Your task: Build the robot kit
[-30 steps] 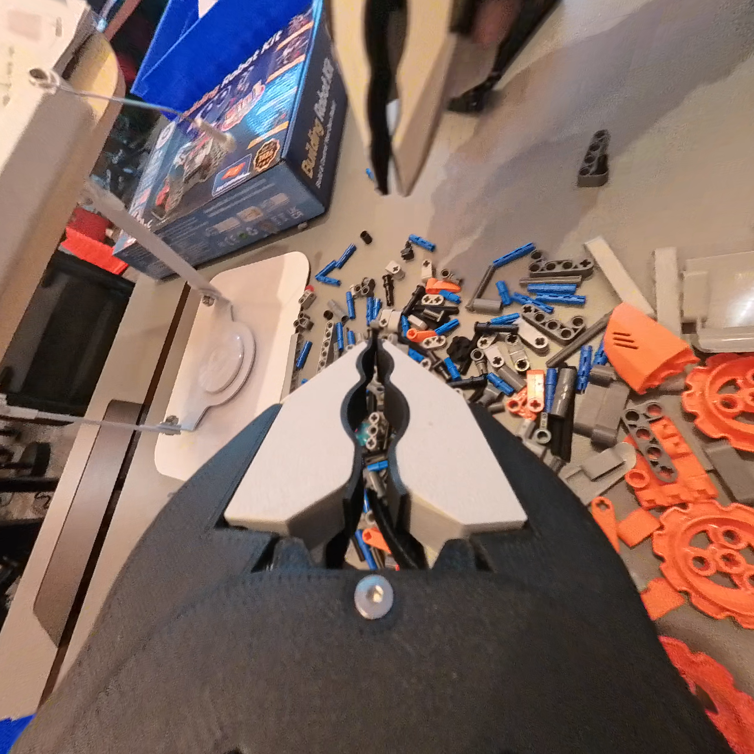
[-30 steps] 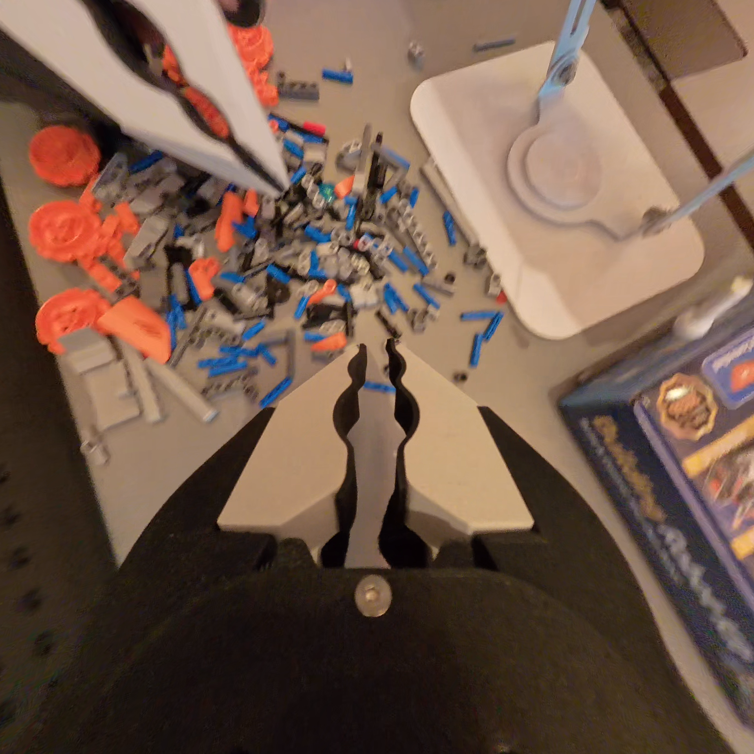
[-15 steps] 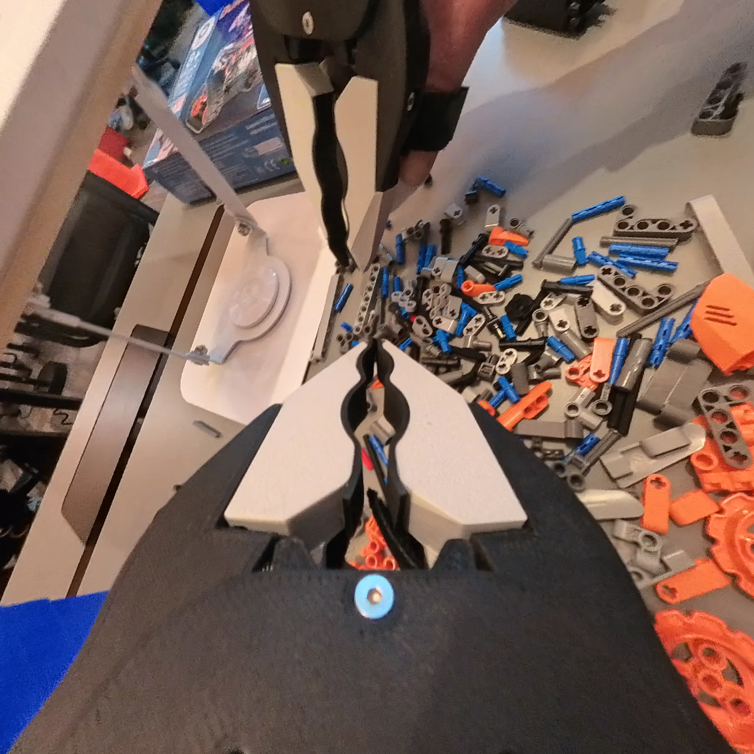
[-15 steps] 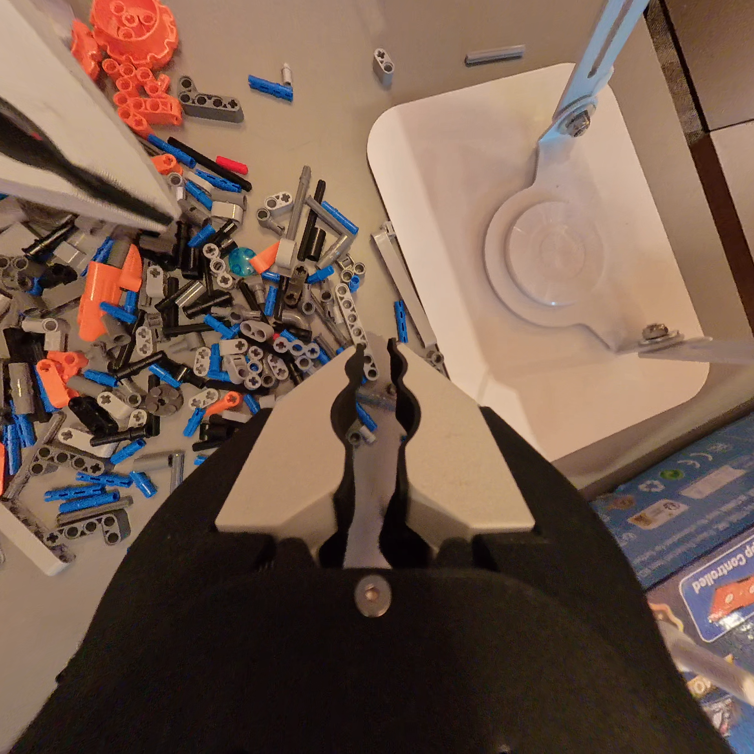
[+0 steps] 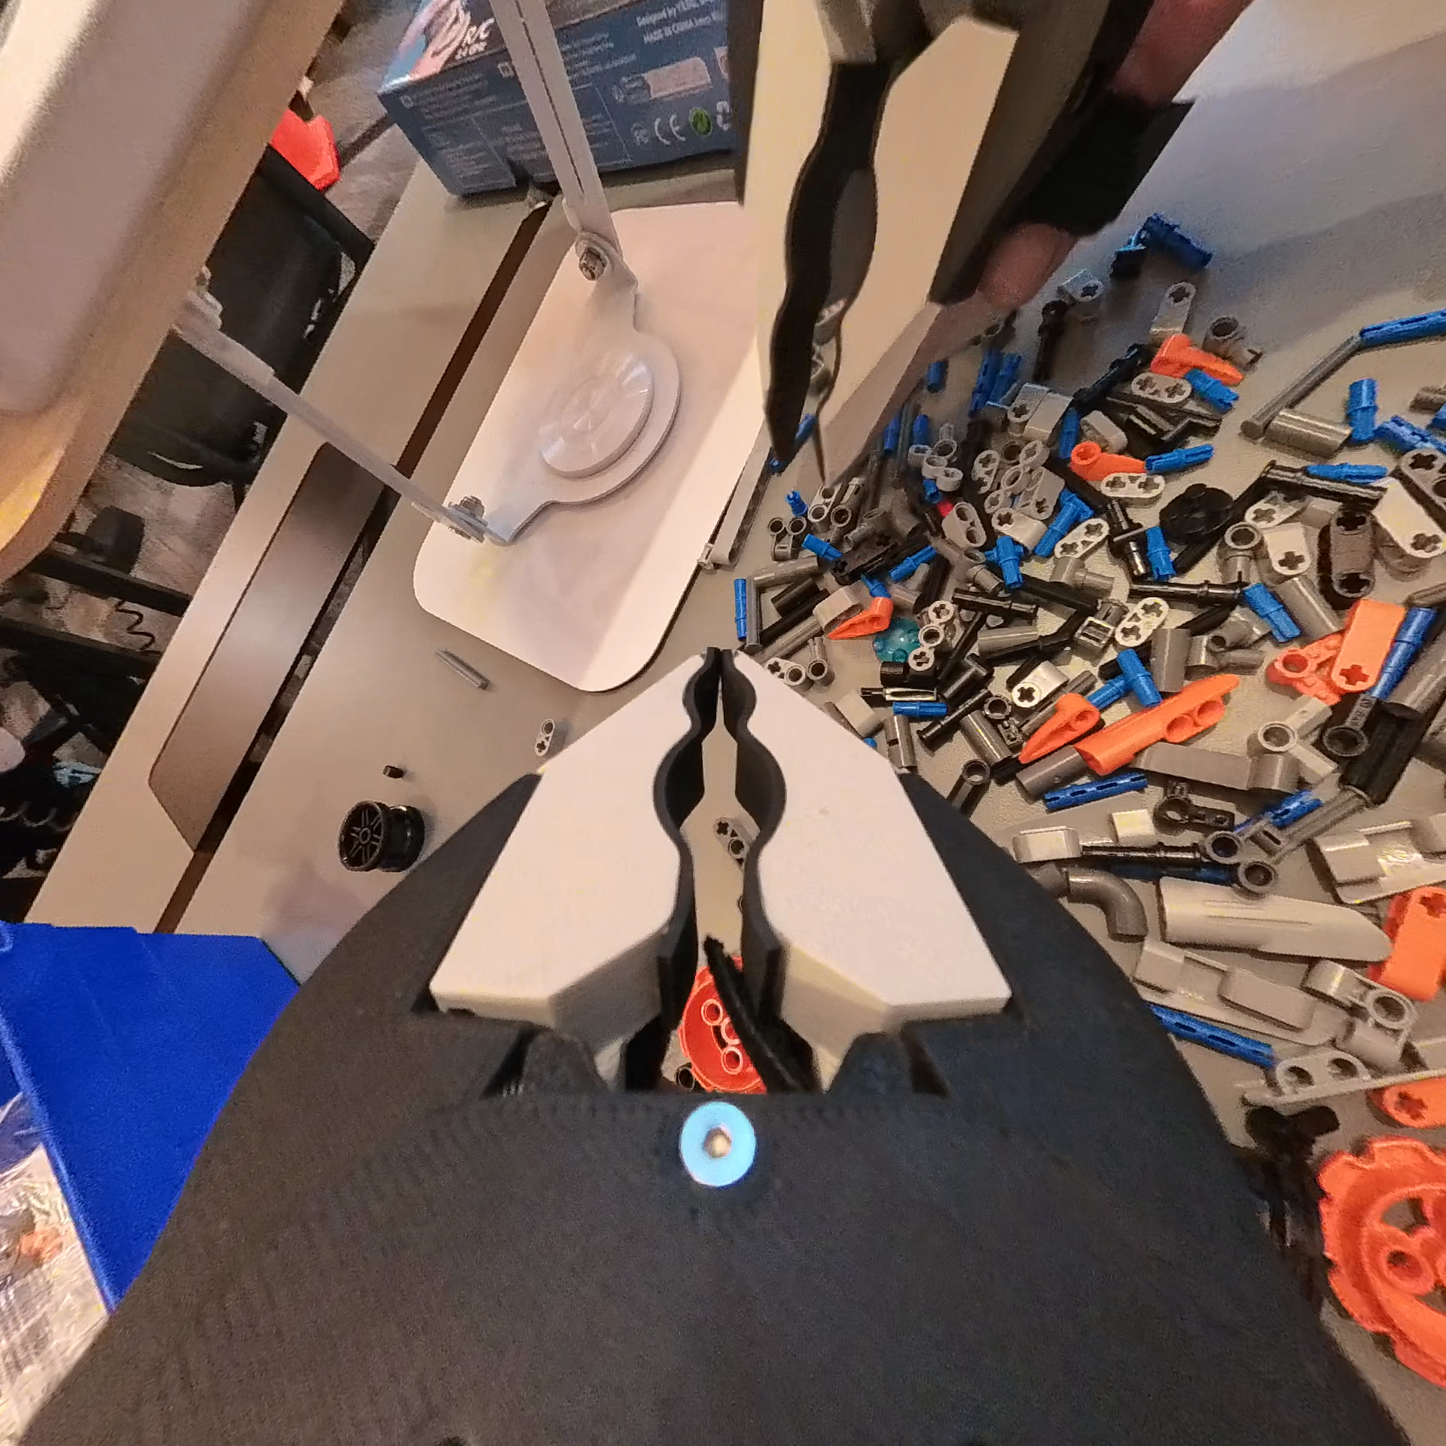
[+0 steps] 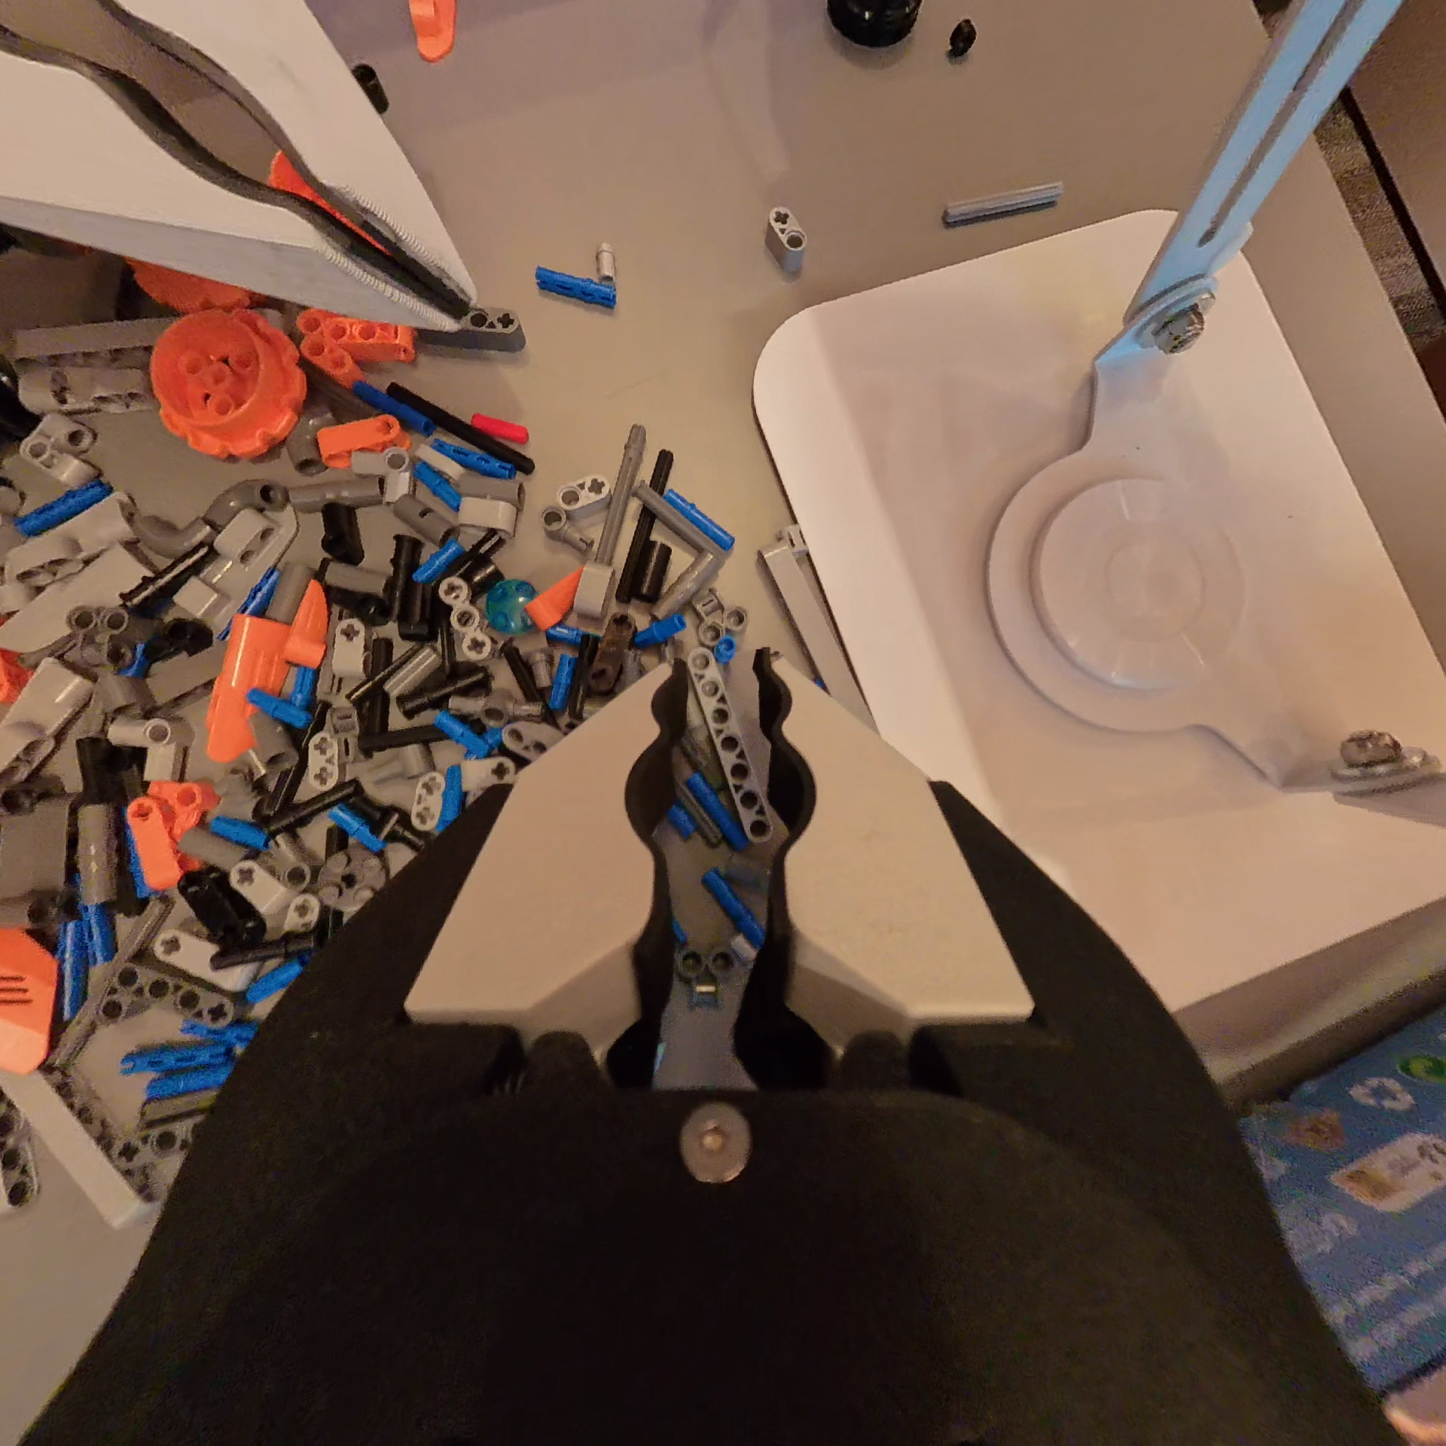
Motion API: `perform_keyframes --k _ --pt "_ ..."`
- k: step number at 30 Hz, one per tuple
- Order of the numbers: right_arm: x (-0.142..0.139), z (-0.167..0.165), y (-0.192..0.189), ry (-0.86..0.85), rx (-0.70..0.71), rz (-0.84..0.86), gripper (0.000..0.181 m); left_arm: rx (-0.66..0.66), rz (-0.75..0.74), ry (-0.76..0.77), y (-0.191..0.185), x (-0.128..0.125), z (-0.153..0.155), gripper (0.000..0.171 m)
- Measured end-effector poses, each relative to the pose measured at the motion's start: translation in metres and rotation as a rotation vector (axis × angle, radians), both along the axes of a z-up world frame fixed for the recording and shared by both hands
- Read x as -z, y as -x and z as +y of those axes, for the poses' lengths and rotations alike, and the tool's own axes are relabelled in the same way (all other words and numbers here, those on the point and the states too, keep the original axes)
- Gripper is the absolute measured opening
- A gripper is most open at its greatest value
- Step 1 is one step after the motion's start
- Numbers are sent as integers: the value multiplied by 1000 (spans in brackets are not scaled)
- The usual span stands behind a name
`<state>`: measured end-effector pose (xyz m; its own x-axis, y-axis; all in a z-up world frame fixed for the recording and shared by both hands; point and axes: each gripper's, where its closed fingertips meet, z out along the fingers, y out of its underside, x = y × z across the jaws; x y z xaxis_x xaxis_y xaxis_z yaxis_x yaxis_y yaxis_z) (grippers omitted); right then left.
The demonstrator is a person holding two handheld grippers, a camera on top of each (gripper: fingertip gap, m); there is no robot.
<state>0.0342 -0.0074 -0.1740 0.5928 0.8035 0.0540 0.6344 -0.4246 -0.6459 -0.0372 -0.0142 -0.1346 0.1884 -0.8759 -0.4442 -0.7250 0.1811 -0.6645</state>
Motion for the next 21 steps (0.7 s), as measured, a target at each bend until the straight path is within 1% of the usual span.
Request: perform_keyframes --k 4,6,9,11,14,18,21 --pt "8 7 6 26 5 -9 13 0 -16 13 -1 -1 -1 0" --pt "10 10 7 29 7 -12 4 3 -18 15 -2 -2 -2 0" --pt "9 8 6 38 2 -8 3 -2 -21 20 -1 -2 -1 0" --pt "2 5 5 40 7 25 3 -11 -24 25 -1 -2 0 0" --pt "-19 -6 10 72 -3 183 3 -17 -34 32 -1 -2 1 0" --pt "-65 -27 18 163 -15 566 2 1 -69 40 -7 -5 -2 0" --pt "-93 -39 16 190 -26 781 2 38 -93 33 -15 -9 -10 0"
